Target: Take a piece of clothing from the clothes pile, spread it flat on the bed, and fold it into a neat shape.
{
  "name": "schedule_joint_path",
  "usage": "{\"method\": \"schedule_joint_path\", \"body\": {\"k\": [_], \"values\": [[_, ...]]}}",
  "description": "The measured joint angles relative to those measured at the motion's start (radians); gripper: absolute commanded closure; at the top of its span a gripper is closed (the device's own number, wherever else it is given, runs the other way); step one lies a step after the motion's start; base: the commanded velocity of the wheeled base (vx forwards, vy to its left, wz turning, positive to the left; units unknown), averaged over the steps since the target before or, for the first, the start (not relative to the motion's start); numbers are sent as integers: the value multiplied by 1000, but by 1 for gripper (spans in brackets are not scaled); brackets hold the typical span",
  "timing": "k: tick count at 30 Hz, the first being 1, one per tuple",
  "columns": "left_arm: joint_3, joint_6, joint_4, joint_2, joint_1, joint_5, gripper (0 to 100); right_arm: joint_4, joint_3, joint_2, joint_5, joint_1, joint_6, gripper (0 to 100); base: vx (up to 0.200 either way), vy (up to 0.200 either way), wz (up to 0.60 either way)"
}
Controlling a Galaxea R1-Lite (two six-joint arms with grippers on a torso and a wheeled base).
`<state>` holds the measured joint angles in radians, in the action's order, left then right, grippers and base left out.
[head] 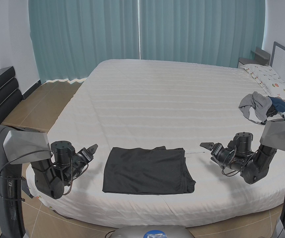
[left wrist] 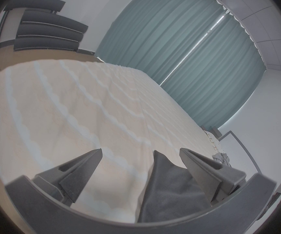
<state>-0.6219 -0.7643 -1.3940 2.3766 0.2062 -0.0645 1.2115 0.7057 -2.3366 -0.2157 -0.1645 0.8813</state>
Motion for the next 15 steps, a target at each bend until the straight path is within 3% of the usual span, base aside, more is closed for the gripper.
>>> {"method": "schedule_joint_path", "body": {"k": [7,15], "values": [[136,28,-1,-167,-12,-9,0,-25,-127,180,35,-3,-56,0,0,0,0],[305,114,0,-406,-11,-73,0,-106,-310,518,92,-2,-211,0,0,0,0]]}}
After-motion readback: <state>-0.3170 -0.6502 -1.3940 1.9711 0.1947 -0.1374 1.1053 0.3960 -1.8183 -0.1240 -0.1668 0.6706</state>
